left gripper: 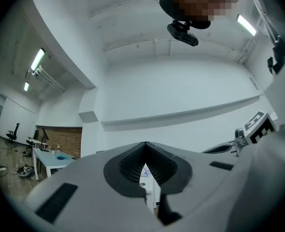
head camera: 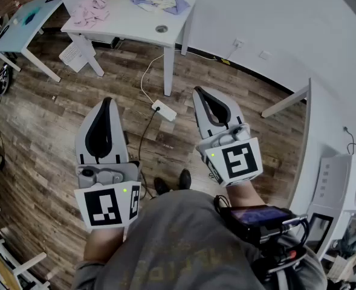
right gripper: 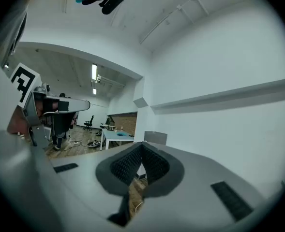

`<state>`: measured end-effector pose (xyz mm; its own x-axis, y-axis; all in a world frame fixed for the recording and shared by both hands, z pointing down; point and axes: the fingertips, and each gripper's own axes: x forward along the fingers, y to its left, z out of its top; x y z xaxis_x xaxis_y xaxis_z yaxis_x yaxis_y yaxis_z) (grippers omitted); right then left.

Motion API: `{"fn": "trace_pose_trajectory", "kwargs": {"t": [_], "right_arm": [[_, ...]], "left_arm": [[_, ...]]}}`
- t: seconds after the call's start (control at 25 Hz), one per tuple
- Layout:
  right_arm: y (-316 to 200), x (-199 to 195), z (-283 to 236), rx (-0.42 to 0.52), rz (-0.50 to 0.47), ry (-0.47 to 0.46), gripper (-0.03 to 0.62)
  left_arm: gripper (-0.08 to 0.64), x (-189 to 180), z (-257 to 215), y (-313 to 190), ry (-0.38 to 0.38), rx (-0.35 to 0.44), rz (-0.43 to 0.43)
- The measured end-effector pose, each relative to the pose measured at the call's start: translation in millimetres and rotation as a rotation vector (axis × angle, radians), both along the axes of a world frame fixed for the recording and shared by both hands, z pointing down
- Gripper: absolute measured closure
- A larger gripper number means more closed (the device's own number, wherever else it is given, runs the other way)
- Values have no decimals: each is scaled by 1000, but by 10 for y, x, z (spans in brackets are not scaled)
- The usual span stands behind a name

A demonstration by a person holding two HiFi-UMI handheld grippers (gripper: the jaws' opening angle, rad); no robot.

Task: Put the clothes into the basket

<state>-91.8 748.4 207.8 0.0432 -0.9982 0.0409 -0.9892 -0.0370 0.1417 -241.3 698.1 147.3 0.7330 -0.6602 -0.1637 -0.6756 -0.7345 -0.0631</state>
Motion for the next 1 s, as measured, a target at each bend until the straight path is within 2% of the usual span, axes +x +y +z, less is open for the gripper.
{"fn": "trace_pose_trajectory", "kwargs": {"t": [0.44, 0.68, 1.0], "right_arm": [[-1, -205, -5, 6, -1, 10, 584], [-79, -407, 19, -10, 5, 25, 584], [-194, -628, 86, -24, 10, -4, 584]], "left_arm": [[552, -253, 8, -18, 18, 4, -11], [552, -531, 62, -115, 33, -8, -25], [552, -891, 189, -267, 46, -40, -48]]}}
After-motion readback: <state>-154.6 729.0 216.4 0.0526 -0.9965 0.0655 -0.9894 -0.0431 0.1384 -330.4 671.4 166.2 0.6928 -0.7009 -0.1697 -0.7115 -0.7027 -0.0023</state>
